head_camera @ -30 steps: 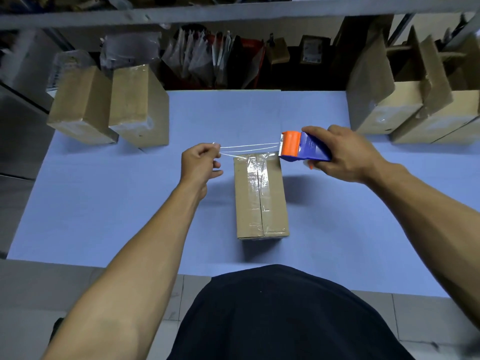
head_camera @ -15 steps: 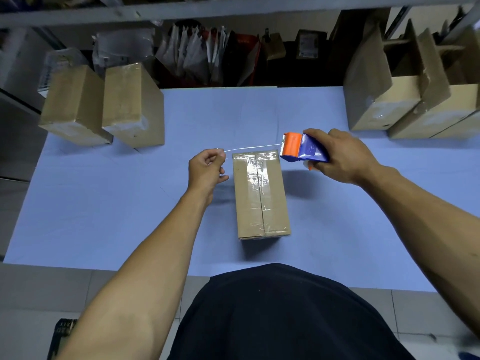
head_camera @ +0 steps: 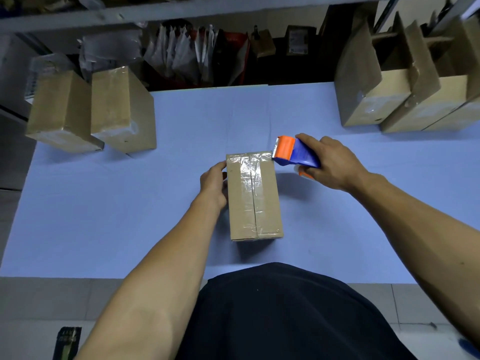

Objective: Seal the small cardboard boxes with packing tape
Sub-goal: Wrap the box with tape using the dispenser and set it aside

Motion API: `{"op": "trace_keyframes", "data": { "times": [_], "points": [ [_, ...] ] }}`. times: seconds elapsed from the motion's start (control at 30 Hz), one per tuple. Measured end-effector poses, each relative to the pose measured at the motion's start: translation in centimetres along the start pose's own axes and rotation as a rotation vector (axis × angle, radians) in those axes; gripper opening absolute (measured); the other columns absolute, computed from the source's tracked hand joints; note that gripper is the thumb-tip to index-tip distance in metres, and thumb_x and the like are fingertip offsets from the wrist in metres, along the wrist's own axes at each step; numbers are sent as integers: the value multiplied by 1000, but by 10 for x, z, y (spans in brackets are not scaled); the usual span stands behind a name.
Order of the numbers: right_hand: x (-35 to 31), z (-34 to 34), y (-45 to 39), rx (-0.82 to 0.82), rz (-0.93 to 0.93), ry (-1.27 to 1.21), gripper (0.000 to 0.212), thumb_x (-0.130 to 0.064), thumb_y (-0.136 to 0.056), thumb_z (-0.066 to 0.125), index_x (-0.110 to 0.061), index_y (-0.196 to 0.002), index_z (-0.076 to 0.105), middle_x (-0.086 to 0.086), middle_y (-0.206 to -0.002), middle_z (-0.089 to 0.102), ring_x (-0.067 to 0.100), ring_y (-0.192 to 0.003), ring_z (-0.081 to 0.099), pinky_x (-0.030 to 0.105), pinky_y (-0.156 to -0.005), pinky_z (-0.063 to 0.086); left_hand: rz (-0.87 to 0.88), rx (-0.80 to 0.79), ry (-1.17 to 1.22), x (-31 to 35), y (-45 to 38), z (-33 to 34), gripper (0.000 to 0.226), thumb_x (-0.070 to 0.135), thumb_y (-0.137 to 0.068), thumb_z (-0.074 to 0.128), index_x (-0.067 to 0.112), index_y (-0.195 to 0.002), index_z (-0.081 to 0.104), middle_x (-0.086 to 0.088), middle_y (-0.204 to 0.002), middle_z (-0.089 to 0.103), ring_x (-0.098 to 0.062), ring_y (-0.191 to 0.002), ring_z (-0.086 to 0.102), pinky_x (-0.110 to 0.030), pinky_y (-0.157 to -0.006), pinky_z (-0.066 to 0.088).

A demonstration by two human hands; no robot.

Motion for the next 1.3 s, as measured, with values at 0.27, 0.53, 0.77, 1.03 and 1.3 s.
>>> {"op": "trace_keyframes", "data": {
  "times": [0.27,0.53,0.77,1.03,1.3],
  "points": [
    [-5,7,7,24,47,-54,70,-40,-86,69,-30,-147,36,7,-93,50,31,-90,51,34,-69,39,1043,174,-835,54,70,25,28,8,-94,52,7,-121,59,-7,-130,54,-20,-121,50,-17,-95,35],
    [-12,3,16,-21,24,-98,67,-42,-84,67,-31,-143,37,7,-95,54,30,-90,53,35,-70,43,1123,-251,-1703,-11,60,66,93,64,-93,40,13,-159,-1,-1,-166,-12,-15,-153,-13,-41,-121,-9],
    [0,-1,33,-57,36,-115,72,-72,-83,44,-38,-146,34,-1,-97,50,19,-90,47,32,-72,36,1139,-249,-1817,-13,63,64,88,44,-83,34,13,-160,3,-2,-167,-8,-14,-153,-10,-41,-121,-11],
    [8,-7,42,-106,43,-12,69,-62,-88,57,-37,-149,35,2,-98,52,26,-94,54,32,-70,36,1136,-234,-1797,-10,64,67,88,45,-82,34,14,-160,5,0,-167,-5,-13,-153,-9,-40,-121,-10],
    [-62,-13,10,5,65,378,44,-46,-85,63,-25,-123,55,12,-98,58,34,-85,57,34,-68,31,1110,-221,-1764,-12,72,69,86,35,-88,45,11,-159,2,-1,-167,-5,-17,-153,-10,-48,-123,-4]
  ]
}}
Point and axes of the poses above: each hand's wrist, its own y-axis away from the middle knuckle, its own z-axis out of the palm, x = y × z, the point moved 7 cm from there along -y, towards the middle knuckle
